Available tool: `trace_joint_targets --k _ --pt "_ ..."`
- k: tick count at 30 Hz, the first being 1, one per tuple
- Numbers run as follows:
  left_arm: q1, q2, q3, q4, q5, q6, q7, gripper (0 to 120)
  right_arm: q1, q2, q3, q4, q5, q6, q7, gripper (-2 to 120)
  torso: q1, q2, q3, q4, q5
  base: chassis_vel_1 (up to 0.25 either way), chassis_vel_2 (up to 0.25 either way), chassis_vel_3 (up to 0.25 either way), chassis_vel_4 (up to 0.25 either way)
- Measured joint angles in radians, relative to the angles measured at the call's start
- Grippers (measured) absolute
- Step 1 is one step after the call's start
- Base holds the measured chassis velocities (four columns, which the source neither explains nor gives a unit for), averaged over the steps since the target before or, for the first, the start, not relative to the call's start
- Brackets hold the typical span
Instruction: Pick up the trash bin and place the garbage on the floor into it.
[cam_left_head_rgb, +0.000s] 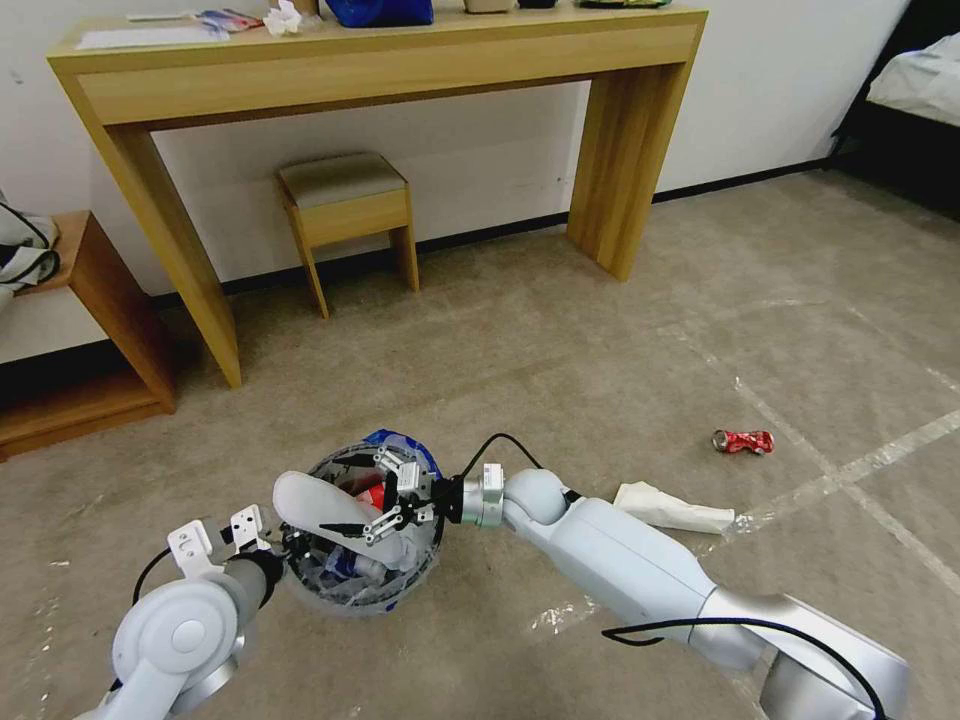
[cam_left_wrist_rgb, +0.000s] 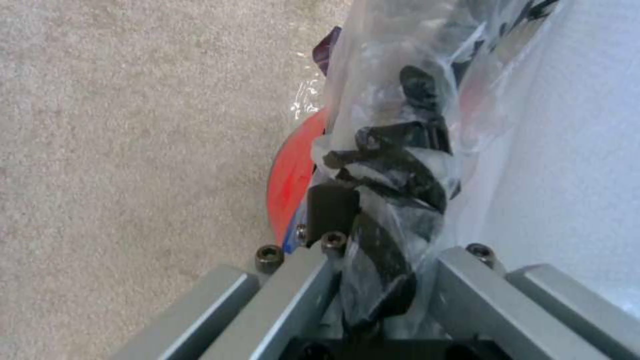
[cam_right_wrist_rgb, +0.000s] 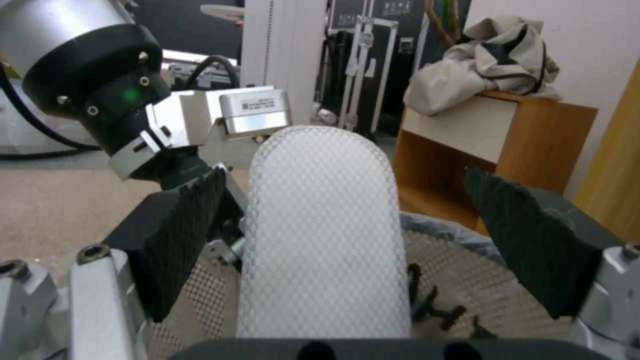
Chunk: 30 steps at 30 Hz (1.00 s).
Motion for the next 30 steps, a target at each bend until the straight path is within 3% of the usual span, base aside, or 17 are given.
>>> trace_joint_targets --k 12,21,27,30 --pt "-0.009 0.003 0.005 0.009 -0.004 0.000 -0.007 0 0.004 -0.042 0.016 0.026 0.019 0.000 -0.001 93 0.000 0.000 0.000 0.0000 0.0001 0.000 0.000 0.000 0.000" --pt "-0.009 0.006 0.005 0.019 -0.010 0.000 -0.011 0 0.036 -0.091 0.099 0.133 0.138 -0.026 -0.014 98 0.000 0.000 0.000 0.0001 0.0002 0.000 0.000 0.000 0.000" --pt "-0.010 0.010 0.003 0.022 -0.019 0.001 -0.016 0 0.060 -0.169 0.206 0.222 0.207 -0.052 0.052 100 0.000 0.000 0.000 0.0000 0.0001 0.000 0.000 0.000 0.000" --pt "-0.010 0.014 0.000 0.022 -0.024 0.002 -0.017 0 0.059 -0.220 0.253 0.259 0.229 -0.043 0.131 100 0.000 0.000 0.000 -0.0001 0.0002 0.000 0.000 0.000 0.000"
